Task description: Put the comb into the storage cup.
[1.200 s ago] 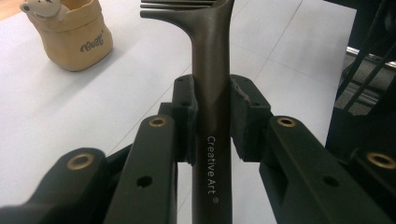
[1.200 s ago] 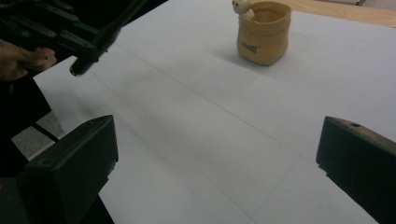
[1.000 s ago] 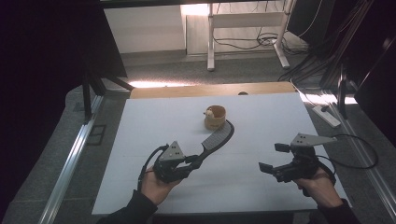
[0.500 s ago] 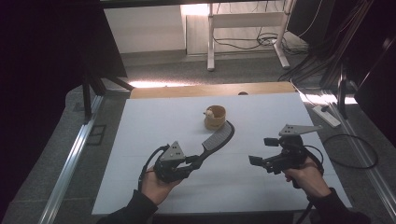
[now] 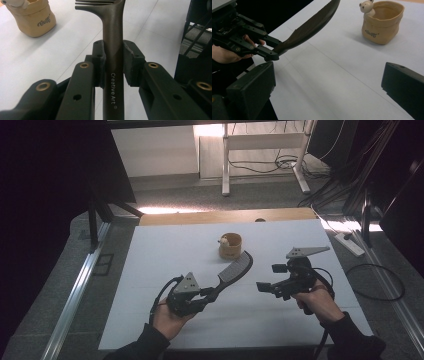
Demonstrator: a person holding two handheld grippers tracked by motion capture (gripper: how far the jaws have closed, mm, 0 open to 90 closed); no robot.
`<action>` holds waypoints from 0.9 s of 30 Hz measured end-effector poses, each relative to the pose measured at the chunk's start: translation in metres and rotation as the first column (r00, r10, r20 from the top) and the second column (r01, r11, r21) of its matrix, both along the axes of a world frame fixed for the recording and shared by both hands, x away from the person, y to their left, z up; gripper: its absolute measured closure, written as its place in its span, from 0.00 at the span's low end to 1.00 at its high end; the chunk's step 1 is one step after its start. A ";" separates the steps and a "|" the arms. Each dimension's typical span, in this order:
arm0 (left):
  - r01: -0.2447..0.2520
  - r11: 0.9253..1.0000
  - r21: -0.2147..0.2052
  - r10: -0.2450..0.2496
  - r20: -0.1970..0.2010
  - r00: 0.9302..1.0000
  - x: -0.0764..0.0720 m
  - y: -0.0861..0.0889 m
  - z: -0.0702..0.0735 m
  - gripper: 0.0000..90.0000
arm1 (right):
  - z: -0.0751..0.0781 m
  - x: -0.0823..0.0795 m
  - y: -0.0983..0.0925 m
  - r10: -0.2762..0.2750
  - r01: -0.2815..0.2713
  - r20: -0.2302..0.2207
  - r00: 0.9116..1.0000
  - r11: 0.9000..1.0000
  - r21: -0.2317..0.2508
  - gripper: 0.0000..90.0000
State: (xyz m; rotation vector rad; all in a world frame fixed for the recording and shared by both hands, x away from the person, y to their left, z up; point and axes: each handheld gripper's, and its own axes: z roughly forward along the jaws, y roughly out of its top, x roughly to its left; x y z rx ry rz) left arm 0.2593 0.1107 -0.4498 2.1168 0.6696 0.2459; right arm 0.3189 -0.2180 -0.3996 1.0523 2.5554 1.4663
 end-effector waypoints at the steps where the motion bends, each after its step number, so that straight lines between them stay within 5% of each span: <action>1: 0.001 1.000 0.000 -0.001 0.000 1.000 0.000 0.000 0.000 0.80 | 0.000 0.001 0.002 0.002 -0.002 -0.006 1.000 1.000 -0.003 0.00; 18: 0.007 1.000 0.002 -0.007 0.004 1.000 0.000 -0.003 0.000 0.80 | 0.005 0.013 0.033 0.034 -0.035 -0.033 0.999 0.998 -0.044 0.00; 27: 0.010 1.000 0.006 -0.010 0.005 1.000 -0.001 -0.004 0.000 0.80 | 0.005 0.021 0.045 0.047 -0.049 -0.062 0.997 0.998 -0.028 0.00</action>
